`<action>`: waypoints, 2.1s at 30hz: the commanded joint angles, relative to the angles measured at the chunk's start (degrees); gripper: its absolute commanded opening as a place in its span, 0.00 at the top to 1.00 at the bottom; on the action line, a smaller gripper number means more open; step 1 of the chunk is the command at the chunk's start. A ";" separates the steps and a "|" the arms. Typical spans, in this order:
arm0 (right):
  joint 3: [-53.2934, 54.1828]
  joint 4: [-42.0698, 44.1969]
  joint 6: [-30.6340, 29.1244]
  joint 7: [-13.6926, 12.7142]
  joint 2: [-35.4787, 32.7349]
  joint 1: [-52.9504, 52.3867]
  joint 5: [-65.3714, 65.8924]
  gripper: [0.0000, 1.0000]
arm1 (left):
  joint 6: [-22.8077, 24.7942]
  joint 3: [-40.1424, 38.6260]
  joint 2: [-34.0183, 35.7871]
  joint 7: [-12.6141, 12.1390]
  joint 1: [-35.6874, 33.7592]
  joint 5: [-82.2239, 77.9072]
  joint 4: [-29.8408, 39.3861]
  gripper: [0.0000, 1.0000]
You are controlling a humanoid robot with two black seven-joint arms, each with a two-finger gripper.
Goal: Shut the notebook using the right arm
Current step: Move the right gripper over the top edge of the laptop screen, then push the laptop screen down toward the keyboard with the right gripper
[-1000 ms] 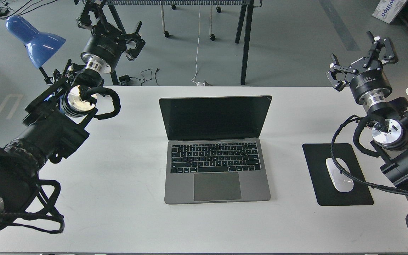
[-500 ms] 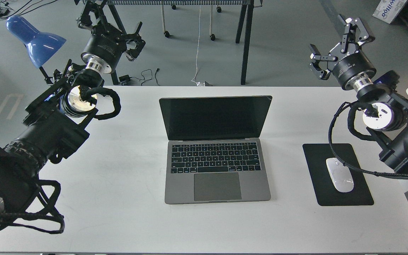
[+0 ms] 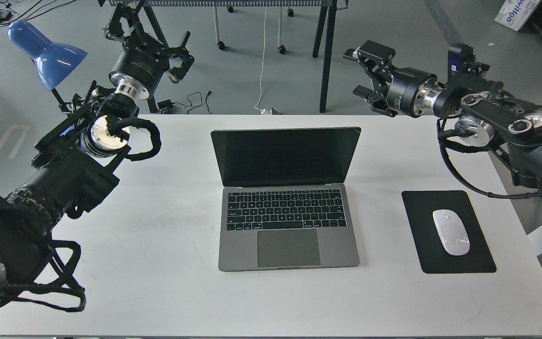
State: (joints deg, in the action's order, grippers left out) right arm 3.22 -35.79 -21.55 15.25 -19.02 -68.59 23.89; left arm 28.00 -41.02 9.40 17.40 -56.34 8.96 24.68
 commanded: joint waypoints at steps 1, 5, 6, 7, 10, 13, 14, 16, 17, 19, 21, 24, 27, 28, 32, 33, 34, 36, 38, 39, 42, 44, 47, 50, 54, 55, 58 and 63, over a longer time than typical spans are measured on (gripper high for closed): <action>-0.15 0.10 0.01 -0.13 1.61 -0.31 3.27 0.00 | 0.00 0.15 0.00 0.00 0.00 -0.08 -0.07 0.00; -0.41 0.10 0.01 -0.66 3.55 0.13 3.27 0.00 | 0.00 0.32 0.00 -0.09 0.00 -0.08 0.02 0.00; -0.76 0.10 0.01 -0.66 3.72 0.21 3.27 0.00 | 0.00 0.32 0.00 -0.09 0.00 -0.08 -0.07 0.00; -1.28 0.10 0.01 -0.66 3.90 0.30 3.27 0.00 | 0.00 0.32 0.00 -0.09 0.00 -0.08 0.02 0.00; -2.08 0.02 0.01 -0.57 4.25 0.39 3.27 0.00 | 0.00 0.32 0.00 -0.09 0.00 -0.08 0.02 0.00; -2.08 -0.07 0.01 -0.57 4.87 0.48 3.18 0.00 | 0.00 0.32 0.00 -0.09 0.00 -0.08 -0.07 0.00; -1.99 -0.07 0.01 -0.57 4.95 0.48 3.10 0.00 | 0.00 0.32 0.00 -0.09 0.00 -0.08 -0.07 0.00; -1.99 -0.16 0.01 -0.57 5.04 0.57 3.01 0.00 | 0.00 0.32 -0.17 -0.09 0.09 -0.08 0.02 0.00; -1.99 -0.16 0.01 -0.57 5.30 0.57 3.01 0.00 | 0.00 0.32 0.00 -0.09 0.09 -0.08 0.02 0.00; -1.99 -0.25 0.01 -0.57 5.83 0.65 3.01 0.00 | 0.00 0.41 0.00 -0.17 0.09 -0.08 -0.07 0.00; -2.08 -0.77 0.01 -0.57 6.10 1.18 3.01 0.00 | 0.00 0.33 -0.17 -0.09 0.00 -0.08 0.02 0.00; -2.26 -0.95 -0.08 -0.48 6.18 2.06 3.09 0.00 | 0.00 0.32 -0.17 -0.09 0.09 -0.08 0.02 0.00; -2.26 -1.04 -0.08 -0.48 6.19 2.94 3.09 0.00 | 0.00 0.32 -0.17 -0.09 0.00 -0.08 0.02 0.00; -2.26 -1.47 -0.08 -0.48 6.10 3.37 3.09 0.00 | 0.00 0.32 -0.17 -0.09 0.00 -0.08 0.02 0.00; -2.26 -4.20 -0.08 -0.48 6.01 4.87 3.18 0.00 | 0.00 0.32 -0.17 -0.09 0.00 -0.08 -0.07 0.00; -2.26 -4.81 -0.08 -0.40 6.01 5.31 3.18 0.00 | 0.00 0.32 -0.17 -0.09 0.09 -0.08 -0.07 0.00; -2.26 -5.25 -0.08 -0.40 5.92 5.75 3.18 0.00 | 0.00 0.32 -0.17 -0.09 0.09 -0.08 0.02 0.00; -2.26 -5.87 0.01 -0.31 5.92 6.54 3.18 0.00 | 0.00 0.32 -0.17 -0.09 0.00 -0.08 0.02 0.00; -2.26 -6.13 0.01 -0.31 6.01 7.33 3.18 0.00 | 0.00 0.32 -0.17 -0.09 0.09 -0.08 -0.07 0.00; -2.26 -6.57 0.10 -0.31 6.01 7.77 3.18 0.00 | 0.00 0.32 -0.17 -0.09 0.00 -0.08 0.02 0.00; -2.25 -7.71 0.19 -0.31 6.01 9.00 3.18 0.00 | 0.00 0.32 -0.17 -0.09 0.00 -0.08 0.02 0.00; -2.08 -8.59 0.19 -0.22 6.10 9.62 3.18 0.00 | 0.00 0.32 -0.17 -0.09 0.09 -0.08 -0.07 0.00; -2.26 -9.65 0.71 -0.22 6.10 10.50 3.27 0.00 | 0.00 0.41 -0.17 -0.09 0.09 -0.08 -0.07 0.00; -2.26 -10.09 0.89 -0.31 6.10 11.72 3.27 0.00 | 0.00 0.32 0.00 -0.09 0.09 -0.08 0.02 0.00; -2.26 -10.53 0.89 -0.31 6.01 13.83 3.36 0.00 | 0.00 0.41 0.00 -0.09 0.09 -0.17 -0.07 0.00; -2.34 -10.53 0.89 -0.22 6.01 14.45 3.36 0.00 | 0.00 0.33 0.00 -0.09 0.00 -0.17 0.02 0.00; -2.34 -11.32 0.89 -0.22 6.01 15.94 4.85 0.00 | 0.00 0.41 0.00 -0.18 0.09 -0.17 -0.07 0.00; -2.34 -12.11 0.89 -0.22 5.75 18.93 9.15 0.00 | 0.00 0.41 -0.17 -0.18 0.09 -0.17 -0.07 0.00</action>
State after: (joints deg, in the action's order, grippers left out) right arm 0.88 -47.69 -20.65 15.01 -13.09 -51.34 30.78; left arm 28.00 -40.61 9.32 17.26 -56.25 8.79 24.65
